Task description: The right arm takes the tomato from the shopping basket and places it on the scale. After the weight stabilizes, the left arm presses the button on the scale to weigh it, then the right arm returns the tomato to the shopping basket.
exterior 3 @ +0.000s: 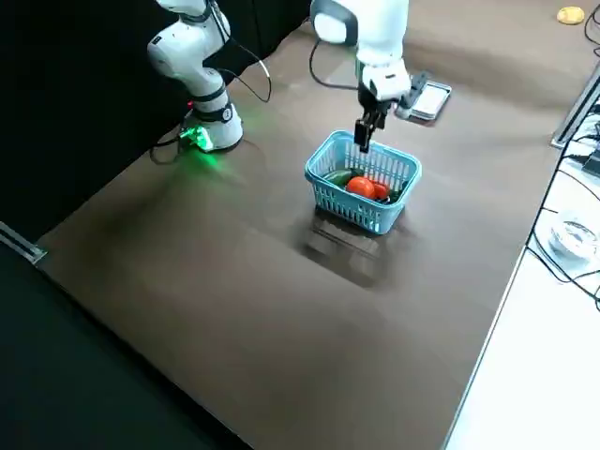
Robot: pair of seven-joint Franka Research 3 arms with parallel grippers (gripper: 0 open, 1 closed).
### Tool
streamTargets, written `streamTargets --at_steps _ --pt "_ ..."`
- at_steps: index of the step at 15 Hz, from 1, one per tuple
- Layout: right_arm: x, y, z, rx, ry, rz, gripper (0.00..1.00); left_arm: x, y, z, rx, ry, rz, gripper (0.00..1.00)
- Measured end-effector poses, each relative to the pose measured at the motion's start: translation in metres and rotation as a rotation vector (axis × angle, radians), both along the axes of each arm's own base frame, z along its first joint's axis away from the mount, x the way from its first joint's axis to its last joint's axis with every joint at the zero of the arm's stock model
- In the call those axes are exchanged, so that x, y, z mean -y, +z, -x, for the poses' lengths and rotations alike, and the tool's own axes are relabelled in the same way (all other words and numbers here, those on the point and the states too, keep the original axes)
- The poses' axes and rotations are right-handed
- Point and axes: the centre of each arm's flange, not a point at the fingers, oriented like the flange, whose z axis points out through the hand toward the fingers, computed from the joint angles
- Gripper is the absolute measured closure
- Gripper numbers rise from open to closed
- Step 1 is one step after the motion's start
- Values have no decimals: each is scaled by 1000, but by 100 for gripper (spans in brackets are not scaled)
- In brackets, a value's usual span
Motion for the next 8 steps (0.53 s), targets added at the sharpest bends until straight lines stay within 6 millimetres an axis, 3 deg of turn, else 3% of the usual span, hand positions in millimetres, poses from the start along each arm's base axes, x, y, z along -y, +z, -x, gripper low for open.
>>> streamTargets --at_steps 3,8 --pt "3 -42 3 -8 -7 -2 0 1 0 1 -9 -117 22 0" --pt "13 -92 -4 -23 -25 -5 0 1 -1 2 -32 -341 71 0"
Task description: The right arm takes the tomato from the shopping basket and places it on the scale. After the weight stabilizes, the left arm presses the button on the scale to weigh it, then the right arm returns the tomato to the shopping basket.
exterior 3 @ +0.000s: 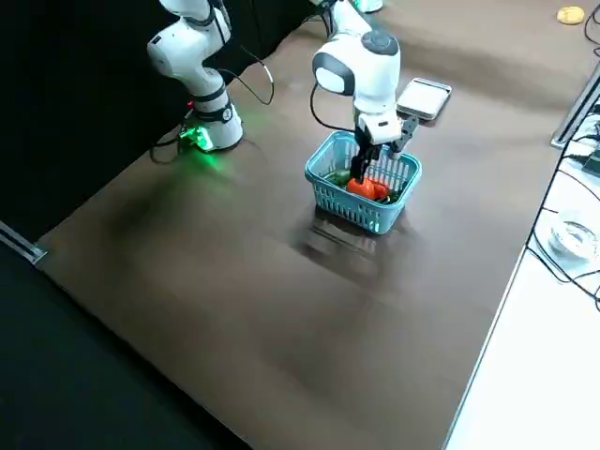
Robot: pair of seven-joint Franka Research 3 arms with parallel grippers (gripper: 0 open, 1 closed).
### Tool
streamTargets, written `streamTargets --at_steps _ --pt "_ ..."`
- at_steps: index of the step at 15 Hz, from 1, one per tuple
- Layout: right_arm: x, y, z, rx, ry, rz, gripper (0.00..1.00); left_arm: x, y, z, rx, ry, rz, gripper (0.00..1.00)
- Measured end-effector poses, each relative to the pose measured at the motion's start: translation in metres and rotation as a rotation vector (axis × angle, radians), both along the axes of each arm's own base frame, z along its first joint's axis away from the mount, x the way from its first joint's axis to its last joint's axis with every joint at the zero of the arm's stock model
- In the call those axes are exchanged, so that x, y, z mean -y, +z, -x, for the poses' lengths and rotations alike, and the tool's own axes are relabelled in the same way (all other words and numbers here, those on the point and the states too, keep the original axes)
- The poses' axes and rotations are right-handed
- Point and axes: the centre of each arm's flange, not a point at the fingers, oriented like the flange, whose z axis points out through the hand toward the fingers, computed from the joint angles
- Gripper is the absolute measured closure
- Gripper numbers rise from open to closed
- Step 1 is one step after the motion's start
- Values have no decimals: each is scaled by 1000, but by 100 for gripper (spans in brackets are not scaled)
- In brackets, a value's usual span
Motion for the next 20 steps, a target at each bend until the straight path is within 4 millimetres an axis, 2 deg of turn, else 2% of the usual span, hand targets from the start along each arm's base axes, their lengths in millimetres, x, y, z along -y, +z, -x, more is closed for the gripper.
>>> streamTargets --at_steps 3,4,5,9,13,18,20 --pt "1 -12 0 -16 -2 -2 1 8 -1 1 -8 -116 21 0" --pt "1 -21 0 -30 -3 -3 1 22 -3 2 -12 -161 25 0" --pt "2 -28 1 -37 -6 -3 2 27 -4 3 -14 -189 29 0" --pt "8 -51 -1 -39 -23 -4 2 27 -11 0 -36 -354 64 0" --pt "6 -55 -1 -45 -45 -5 2 35 -21 -4 -54 -400 72 0" --pt "4 -61 0 -57 -47 -6 3 56 -30 -7 -50 -443 75 0" --pt "2 -67 1 -66 -42 -5 4 57 -31 -8 -49 -469 81 0"
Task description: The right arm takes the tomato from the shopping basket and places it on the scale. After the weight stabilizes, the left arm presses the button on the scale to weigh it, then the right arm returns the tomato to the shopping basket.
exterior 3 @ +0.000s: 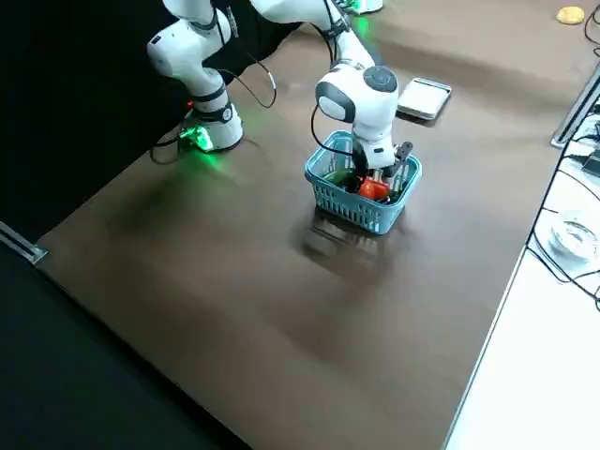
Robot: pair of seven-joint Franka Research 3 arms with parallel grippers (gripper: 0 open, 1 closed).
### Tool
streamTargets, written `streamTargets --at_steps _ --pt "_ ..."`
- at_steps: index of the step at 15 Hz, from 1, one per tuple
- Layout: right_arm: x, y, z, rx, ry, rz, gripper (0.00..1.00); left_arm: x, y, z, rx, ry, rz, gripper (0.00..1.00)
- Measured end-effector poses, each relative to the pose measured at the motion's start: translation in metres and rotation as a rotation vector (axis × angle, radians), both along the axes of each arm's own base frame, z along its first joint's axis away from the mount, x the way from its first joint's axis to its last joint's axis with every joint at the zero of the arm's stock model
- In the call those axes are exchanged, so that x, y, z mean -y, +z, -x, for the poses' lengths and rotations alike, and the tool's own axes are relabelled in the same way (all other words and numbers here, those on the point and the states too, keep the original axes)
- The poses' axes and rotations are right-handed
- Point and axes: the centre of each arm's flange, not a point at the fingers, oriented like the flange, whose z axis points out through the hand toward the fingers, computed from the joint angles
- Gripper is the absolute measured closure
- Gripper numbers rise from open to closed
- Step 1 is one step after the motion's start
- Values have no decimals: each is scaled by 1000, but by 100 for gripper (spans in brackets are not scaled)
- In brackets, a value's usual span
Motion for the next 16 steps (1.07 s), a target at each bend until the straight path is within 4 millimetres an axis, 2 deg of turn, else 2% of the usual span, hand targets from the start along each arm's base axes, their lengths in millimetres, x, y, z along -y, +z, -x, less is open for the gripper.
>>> streamTargets --at_steps 4,10,11,13,14,16 --pt "-29 -9 1 -17 49 0 4 0 -2 -3 1 -72 19 0" --pt "-20 -23 3 -40 31 2 7 4 -11 -7 -14 -189 51 0" --pt "-19 -24 4 -42 29 2 14 5 -12 -7 -16 -197 56 0" --pt "-19 -24 4 -43 29 2 17 5 -13 -7 -20 -205 59 0" --pt "-19 -24 3 -43 29 2 26 5 -14 -8 -22 -207 60 0" --pt "-18 -23 3 -41 28 2 30 7 -16 -8 -26 -206 72 1"
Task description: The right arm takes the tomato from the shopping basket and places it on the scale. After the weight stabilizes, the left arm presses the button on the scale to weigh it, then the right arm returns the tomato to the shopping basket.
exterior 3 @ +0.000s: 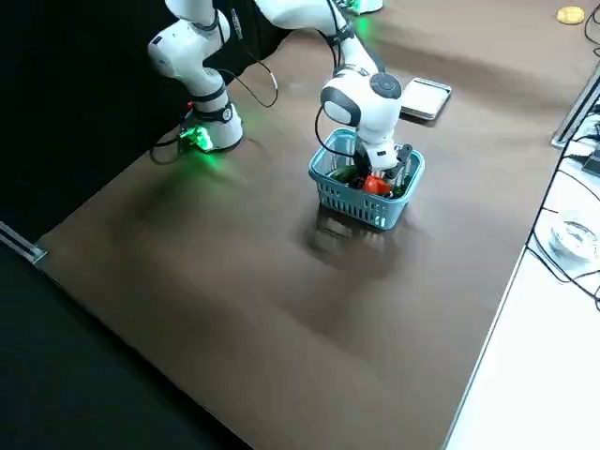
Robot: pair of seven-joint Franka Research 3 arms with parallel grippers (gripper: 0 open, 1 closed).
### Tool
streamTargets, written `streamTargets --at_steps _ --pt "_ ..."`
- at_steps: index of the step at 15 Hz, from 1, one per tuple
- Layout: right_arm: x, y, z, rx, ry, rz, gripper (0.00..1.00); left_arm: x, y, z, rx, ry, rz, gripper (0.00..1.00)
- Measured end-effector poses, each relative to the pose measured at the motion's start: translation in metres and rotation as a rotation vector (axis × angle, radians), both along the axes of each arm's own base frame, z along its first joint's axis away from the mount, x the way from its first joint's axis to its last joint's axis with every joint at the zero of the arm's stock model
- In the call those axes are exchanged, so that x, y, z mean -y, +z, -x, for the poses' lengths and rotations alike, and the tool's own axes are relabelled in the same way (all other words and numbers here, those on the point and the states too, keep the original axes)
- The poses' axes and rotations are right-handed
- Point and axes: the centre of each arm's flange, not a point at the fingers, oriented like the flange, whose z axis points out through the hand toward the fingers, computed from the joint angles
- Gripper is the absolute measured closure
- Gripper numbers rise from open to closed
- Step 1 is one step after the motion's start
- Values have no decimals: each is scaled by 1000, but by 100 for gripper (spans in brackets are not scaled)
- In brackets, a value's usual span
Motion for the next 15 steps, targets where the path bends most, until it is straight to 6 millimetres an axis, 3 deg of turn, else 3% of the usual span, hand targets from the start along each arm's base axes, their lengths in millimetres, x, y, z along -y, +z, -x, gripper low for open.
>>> streamTargets --at_steps 4,6,9,12,13,14,15 --pt "4 15 -12 24 -6 1 30 -2 -3 0 -10 9 16 4" --pt "12 32 -16 24 -18 2 30 -2 -5 0 -19 18 36 7" --pt "18 79 -21 34 -25 5 30 -1 -6 1 -26 22 51 7" --pt "14 130 -13 13 -17 4 30 0 -8 1 -37 28 74 8" --pt "8 145 -11 12 -7 3 30 1 -10 2 -46 30 80 8" --pt "-16 173 -10 14 34 0 30 3 -16 1 -64 33 96 8" --pt "-32 186 -11 17 60 -1 30 4 -18 1 -70 33 98 9"
